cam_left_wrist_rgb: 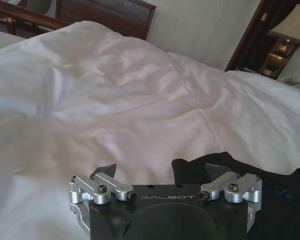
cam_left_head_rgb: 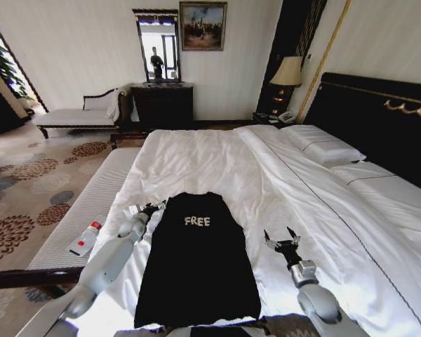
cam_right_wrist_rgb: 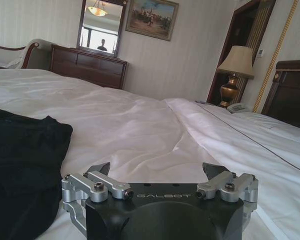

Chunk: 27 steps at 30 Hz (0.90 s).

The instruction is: Fold the clothes on the bed.

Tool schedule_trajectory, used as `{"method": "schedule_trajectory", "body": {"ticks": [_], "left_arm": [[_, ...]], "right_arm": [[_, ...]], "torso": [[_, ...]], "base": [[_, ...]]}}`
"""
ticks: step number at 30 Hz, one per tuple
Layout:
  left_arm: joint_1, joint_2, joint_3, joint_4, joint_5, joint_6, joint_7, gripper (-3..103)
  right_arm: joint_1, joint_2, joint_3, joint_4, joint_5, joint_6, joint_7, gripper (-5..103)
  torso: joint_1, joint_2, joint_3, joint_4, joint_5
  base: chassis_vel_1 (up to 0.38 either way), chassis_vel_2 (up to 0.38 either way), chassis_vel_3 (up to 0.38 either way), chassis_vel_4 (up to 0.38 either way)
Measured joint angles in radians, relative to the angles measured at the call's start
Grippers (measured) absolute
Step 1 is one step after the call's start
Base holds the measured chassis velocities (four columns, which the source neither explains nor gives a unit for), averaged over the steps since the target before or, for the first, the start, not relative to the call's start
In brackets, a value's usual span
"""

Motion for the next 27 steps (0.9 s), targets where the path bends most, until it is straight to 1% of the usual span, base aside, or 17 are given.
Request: {"method": "schedule_trajectory", "body": {"ticks": [1, 2, 4, 5, 7, 8, 9, 11, 14, 16, 17, 18, 19, 23, 24, 26, 27], "left_arm": [[-0.026, -0.013, 0.016, 0.037, -0.001, 0.001, 0.018, 100], [-0.026, -0.013, 0.016, 0.037, -0.001, 0.001, 0.018, 100], [-0.069, -0.043, 0.040, 0.105, 0.003, 0.002, 0.041, 100], [-0.075, -0.049, 0.043, 0.115, 0.003, 0.002, 0.043, 100], [-0.113, -0.092, 0.055, 0.186, 0.017, 0.002, 0.055, 100], [-0.113, -0.092, 0.055, 0.186, 0.017, 0.002, 0.055, 100], [-0.125, -0.106, 0.060, 0.213, 0.031, 0.002, 0.062, 100], [-0.141, -0.124, 0.070, 0.251, 0.055, 0.001, 0.073, 102], [-0.160, -0.150, 0.073, 0.295, 0.076, -0.004, 0.084, 99], [-0.171, -0.166, 0.073, 0.317, 0.085, -0.004, 0.089, 92], [-0.176, -0.170, 0.072, 0.326, 0.093, -0.003, 0.092, 92], [-0.186, -0.178, 0.072, 0.348, 0.106, -0.004, 0.098, 86], [-0.186, -0.178, 0.072, 0.348, 0.106, -0.004, 0.098, 86], [-0.209, -0.196, 0.067, 0.386, 0.110, -0.005, 0.099, 65], [-0.209, -0.196, 0.067, 0.386, 0.110, -0.005, 0.099, 65], [-0.215, -0.197, 0.069, 0.394, 0.113, -0.006, 0.098, 54], [-0.216, -0.197, 0.071, 0.397, 0.117, -0.006, 0.098, 54]], "right_arm": [[-0.013, -0.006, 0.008, 0.007, -0.003, 0.000, 0.000, 100], [-0.013, -0.006, 0.008, 0.007, -0.003, 0.000, 0.000, 100], [-0.034, -0.017, 0.026, 0.018, -0.004, 0.000, 0.000, 100], [-0.036, -0.019, 0.029, 0.019, -0.004, 0.000, 0.000, 100], [-0.051, -0.027, 0.049, 0.029, 0.001, 0.000, 0.001, 100], [-0.051, -0.027, 0.049, 0.029, 0.001, 0.000, 0.001, 100], [-0.056, -0.029, 0.055, 0.031, 0.004, 0.000, 0.001, 100], [-0.062, -0.033, 0.063, 0.033, 0.009, 0.000, 0.001, 100], [-0.064, -0.036, 0.068, 0.036, 0.015, 0.000, 0.001, 100], [-0.063, -0.040, 0.068, 0.036, 0.021, -0.006, 0.001, 100], [-0.062, -0.043, 0.067, 0.037, 0.024, -0.009, 0.001, 100], [-0.059, -0.048, 0.061, 0.036, 0.026, -0.012, 0.000, 100], [-0.059, -0.048, 0.061, 0.036, 0.026, -0.012, 0.000, 100], [-0.036, -0.057, 0.045, 0.029, 0.032, -0.015, 0.000, 100], [-0.036, -0.057, 0.045, 0.029, 0.032, -0.015, 0.000, 100], [-0.028, -0.057, 0.036, 0.026, 0.034, -0.016, 0.000, 100], [-0.026, -0.057, 0.034, 0.025, 0.034, -0.016, 0.000, 100]], "torso": [[0.000, 0.000, 0.000, -0.0001, 0.0000], [0.000, 0.000, 0.000, -0.0001, 0.0000], [0.000, 0.000, 0.000, 0.0000, 0.0002], [0.000, 0.000, 0.000, 0.0000, 0.0000], [0.000, 0.000, 0.000, 0.0000, 0.0003], [0.000, 0.000, 0.000, 0.0000, 0.0003], [0.000, 0.000, 0.000, -0.0004, 0.0000], [0.000, 0.000, 0.000, -0.0002, 0.0001], [0.000, 0.000, 0.000, 0.0003, 0.0002], [0.000, 0.000, 0.000, 0.0002, 0.0002], [0.000, 0.000, 0.000, 0.0000, 0.0001], [0.000, 0.000, 0.000, 0.0000, 0.0003], [0.000, 0.000, 0.000, 0.0000, 0.0003], [0.000, 0.000, 0.000, 0.0001, 0.0001], [0.000, 0.000, 0.000, 0.0001, 0.0001], [0.000, 0.000, 0.000, 0.0000, 0.0000], [0.000, 0.000, 0.000, 0.0001, 0.0000]], "base": [[0.000, 0.000, 0.000, 0.000], [0.000, 0.000, 0.000, 0.000], [0.000, 0.000, 0.000, 0.000], [0.000, 0.000, 0.000, 0.000], [0.000, 0.000, 0.000, 0.000], [0.000, 0.000, 0.000, 0.000], [0.000, 0.000, 0.000, 0.000], [0.000, 0.000, 0.000, 0.000], [0.000, 0.000, 0.000, 0.000], [0.000, 0.000, 0.000, 0.000], [0.000, 0.000, 0.000, 0.000], [0.000, 0.000, 0.000, 0.000], [0.000, 0.000, 0.000, 0.000], [0.000, 0.000, 0.000, 0.000], [0.000, 0.000, 0.000, 0.000], [0.000, 0.000, 0.000, 0.000], [0.000, 0.000, 0.000, 0.000]]}}
